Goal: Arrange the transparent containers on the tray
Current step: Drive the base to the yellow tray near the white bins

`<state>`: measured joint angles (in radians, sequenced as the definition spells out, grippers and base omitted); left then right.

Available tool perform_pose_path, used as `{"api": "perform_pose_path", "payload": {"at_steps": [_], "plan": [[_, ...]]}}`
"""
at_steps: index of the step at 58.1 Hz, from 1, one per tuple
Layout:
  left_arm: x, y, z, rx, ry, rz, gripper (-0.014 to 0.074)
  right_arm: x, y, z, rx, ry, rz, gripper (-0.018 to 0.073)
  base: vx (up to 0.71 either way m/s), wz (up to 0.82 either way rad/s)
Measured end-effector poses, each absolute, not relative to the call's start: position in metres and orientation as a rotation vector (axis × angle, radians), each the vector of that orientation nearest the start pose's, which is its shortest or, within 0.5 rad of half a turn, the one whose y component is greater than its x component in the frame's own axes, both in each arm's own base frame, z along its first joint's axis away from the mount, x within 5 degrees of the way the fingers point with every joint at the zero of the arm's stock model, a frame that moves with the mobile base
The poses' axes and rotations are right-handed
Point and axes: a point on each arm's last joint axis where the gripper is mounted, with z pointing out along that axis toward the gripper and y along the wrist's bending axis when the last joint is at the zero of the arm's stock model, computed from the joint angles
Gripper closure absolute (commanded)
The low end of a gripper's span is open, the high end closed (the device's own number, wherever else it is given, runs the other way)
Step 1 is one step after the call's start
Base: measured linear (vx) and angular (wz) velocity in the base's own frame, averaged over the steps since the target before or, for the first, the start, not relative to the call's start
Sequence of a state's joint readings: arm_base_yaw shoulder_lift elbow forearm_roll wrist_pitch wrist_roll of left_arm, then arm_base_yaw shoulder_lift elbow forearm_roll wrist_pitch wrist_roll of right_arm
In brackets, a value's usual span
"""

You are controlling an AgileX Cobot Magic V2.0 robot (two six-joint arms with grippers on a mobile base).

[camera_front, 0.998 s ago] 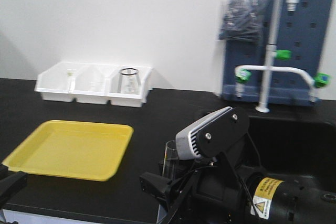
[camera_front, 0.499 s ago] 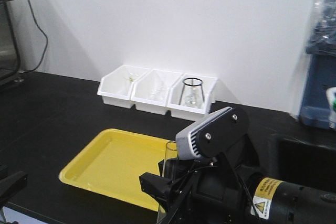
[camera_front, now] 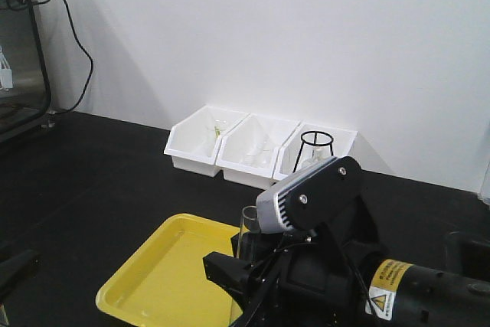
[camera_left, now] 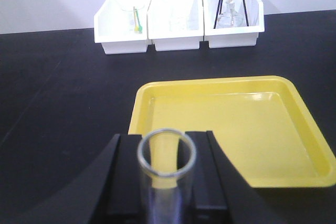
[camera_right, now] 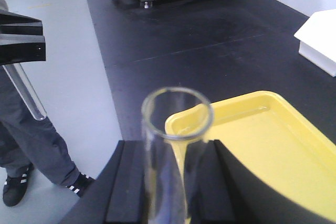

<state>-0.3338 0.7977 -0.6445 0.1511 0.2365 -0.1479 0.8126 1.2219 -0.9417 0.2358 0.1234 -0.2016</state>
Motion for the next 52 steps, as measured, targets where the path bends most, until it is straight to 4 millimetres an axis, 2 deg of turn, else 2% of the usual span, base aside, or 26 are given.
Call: {"api": "perform_pose_path", "payload": {"at_steps": [52], "plan": [[0.1607,-0.0523,0.3306,0.287,1.853,-0.198,0.0531,0.1883,0.2026,0.3470,-0.752,1.776,0.601,0.0540,0.10,-0.13]]}}
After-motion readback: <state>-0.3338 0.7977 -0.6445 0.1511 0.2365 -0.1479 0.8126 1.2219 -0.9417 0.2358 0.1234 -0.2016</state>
